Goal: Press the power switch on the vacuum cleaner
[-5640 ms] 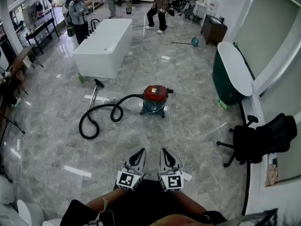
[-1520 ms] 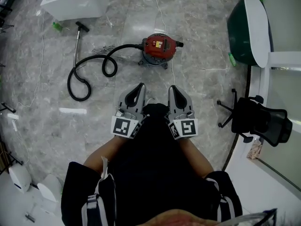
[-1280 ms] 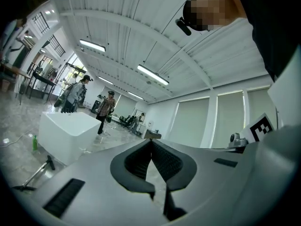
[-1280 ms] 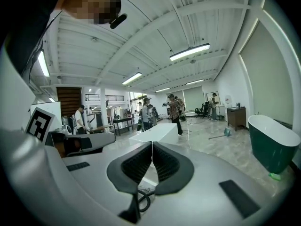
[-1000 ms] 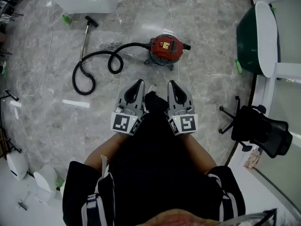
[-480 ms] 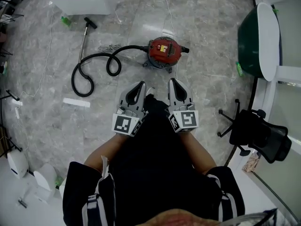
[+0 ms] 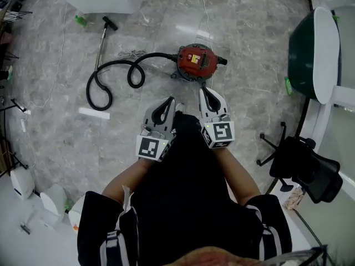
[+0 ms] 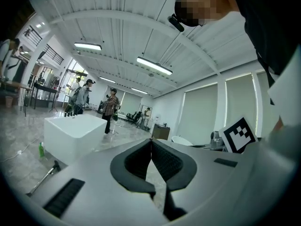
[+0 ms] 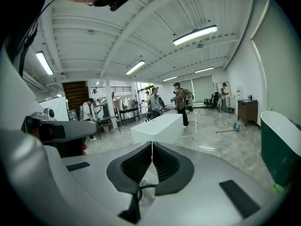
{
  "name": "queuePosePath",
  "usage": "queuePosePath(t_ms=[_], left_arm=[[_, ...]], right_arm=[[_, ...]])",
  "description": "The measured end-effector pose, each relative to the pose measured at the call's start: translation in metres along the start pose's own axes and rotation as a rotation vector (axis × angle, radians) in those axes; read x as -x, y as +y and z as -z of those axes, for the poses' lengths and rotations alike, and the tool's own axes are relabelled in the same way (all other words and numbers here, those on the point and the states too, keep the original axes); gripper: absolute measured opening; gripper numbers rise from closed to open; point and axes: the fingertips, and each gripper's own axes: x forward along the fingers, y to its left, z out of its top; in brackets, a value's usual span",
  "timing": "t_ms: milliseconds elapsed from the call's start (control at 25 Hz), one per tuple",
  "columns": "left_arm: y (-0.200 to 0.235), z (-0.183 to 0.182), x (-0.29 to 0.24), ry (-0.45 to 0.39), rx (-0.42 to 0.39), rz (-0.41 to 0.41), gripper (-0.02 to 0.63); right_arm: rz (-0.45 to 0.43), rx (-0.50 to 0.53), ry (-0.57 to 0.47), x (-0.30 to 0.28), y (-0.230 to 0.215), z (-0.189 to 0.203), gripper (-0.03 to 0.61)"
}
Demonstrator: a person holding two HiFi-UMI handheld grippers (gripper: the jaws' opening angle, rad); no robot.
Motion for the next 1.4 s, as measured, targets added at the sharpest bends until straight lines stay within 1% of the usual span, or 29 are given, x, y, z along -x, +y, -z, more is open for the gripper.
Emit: queuePosePath(t_ms=[160, 280, 440, 560, 640, 760, 840, 960, 1120, 1240, 1400], left_arm=[[0.001, 0.005, -0.012, 0.004, -0.010, -0.030, 0.020], [0.004, 0.013, -0.018, 0.024, -0.003, -0.057, 0.020], [0.004, 0.022, -0.029, 0.030, 0.017, -0.069, 0.020], [0.004, 0.033, -0.035, 0.041, 0.002, -0.063, 0.020], [0.005, 0.037, -0.037, 0.042, 0.008, -0.068, 0.020], [0.005, 0.043, -0.038, 0.045, 0.036, -0.078, 0.020], [0.006, 0.048, -0.039, 0.056, 0.080, -0.080, 0.020], [0.005, 0.051, -0.042, 0.047, 0.137, -0.077, 0.020], [0.005, 0.068, -0.050, 0.061, 0.160, -0.069, 0.020], [0.014, 0.083, -0.058, 0.066, 0.184, -0.071, 0.020], [0.026, 0.093, -0.062, 0.066, 0.210, -0.092, 0.020]], right_arm=[[-0.029, 0.037, 0.021, -0.024, -0.018, 0.008, 0.020], [-0.038, 0.043, 0.061, -0.042, -0.030, 0.022, 0.020], [-0.071, 0.021, 0.123, -0.066, -0.040, 0.043, 0.020], [-0.091, 0.034, 0.158, -0.085, -0.045, 0.060, 0.020], [-0.100, 0.055, 0.186, -0.096, -0.049, 0.074, 0.020], [-0.102, 0.081, 0.229, -0.113, -0.057, 0.092, 0.020], [-0.097, 0.083, 0.250, -0.123, -0.063, 0.101, 0.020], [-0.086, 0.092, 0.285, -0.136, -0.072, 0.116, 0.020], [-0.064, 0.118, 0.335, -0.156, -0.090, 0.145, 0.020], [-0.050, 0.132, 0.363, -0.179, -0.103, 0.171, 0.020], [-0.060, 0.161, 0.400, -0.207, -0.112, 0.201, 0.020]])
